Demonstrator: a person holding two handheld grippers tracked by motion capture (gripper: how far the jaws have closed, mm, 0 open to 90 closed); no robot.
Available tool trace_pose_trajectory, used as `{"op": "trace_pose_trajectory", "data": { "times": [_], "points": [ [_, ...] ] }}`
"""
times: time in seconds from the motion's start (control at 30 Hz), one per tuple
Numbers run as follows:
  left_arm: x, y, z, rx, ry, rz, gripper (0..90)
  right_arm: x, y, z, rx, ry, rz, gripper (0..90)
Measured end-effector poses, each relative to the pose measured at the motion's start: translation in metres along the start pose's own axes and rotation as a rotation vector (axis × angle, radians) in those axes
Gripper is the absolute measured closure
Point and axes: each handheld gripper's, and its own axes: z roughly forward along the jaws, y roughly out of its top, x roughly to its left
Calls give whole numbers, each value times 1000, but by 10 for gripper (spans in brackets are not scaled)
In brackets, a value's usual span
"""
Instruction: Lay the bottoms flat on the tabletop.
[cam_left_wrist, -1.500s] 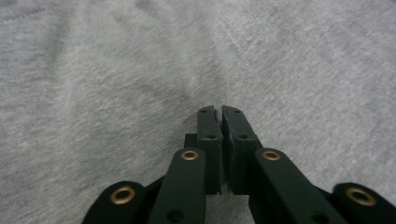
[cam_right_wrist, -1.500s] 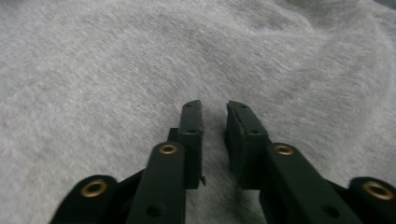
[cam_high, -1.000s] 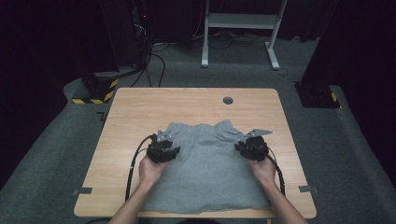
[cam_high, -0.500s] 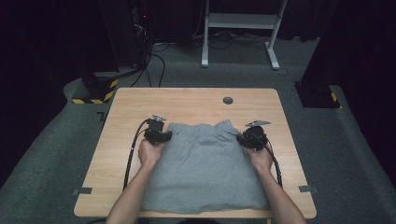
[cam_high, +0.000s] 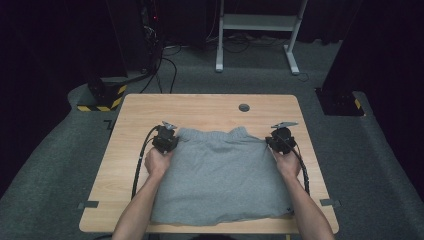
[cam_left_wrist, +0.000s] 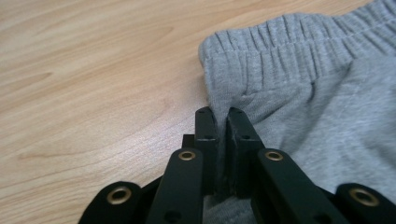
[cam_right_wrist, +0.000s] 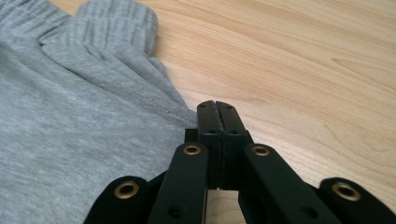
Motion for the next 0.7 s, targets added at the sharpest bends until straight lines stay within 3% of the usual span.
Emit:
{"op": "trace_pose_trajectory", "data": {
  "times": [0.07,0.13,0.23,0.3,0.4,0.47,0.53,0.6,0.7],
  "points": [
    [-4,0,1,2,-1,-3,733,3,-1,6,36,16,12,819],
    [-8,1,-5,-27,-9,3,618,9,-2,6,36,16,14,740],
    [-16,3,-23,-108,-43,17,532,24,0,-5,-25,39,-21,690],
    [-28,2,-32,-127,-96,62,511,35,1,-12,-61,74,-51,688],
    [-42,-3,-30,-95,-137,120,509,51,-1,-11,-53,128,-108,689],
    [-47,-9,-22,-59,-151,119,511,55,-4,-4,-24,151,-105,692],
    [-44,-14,-15,-13,-144,108,523,55,-7,3,16,156,-102,697],
    [-40,-16,-15,-5,-152,97,520,55,-10,8,78,142,-119,697],
    [-42,-19,-21,-5,-118,156,495,61,-8,4,76,123,-129,692]
  ]
}}
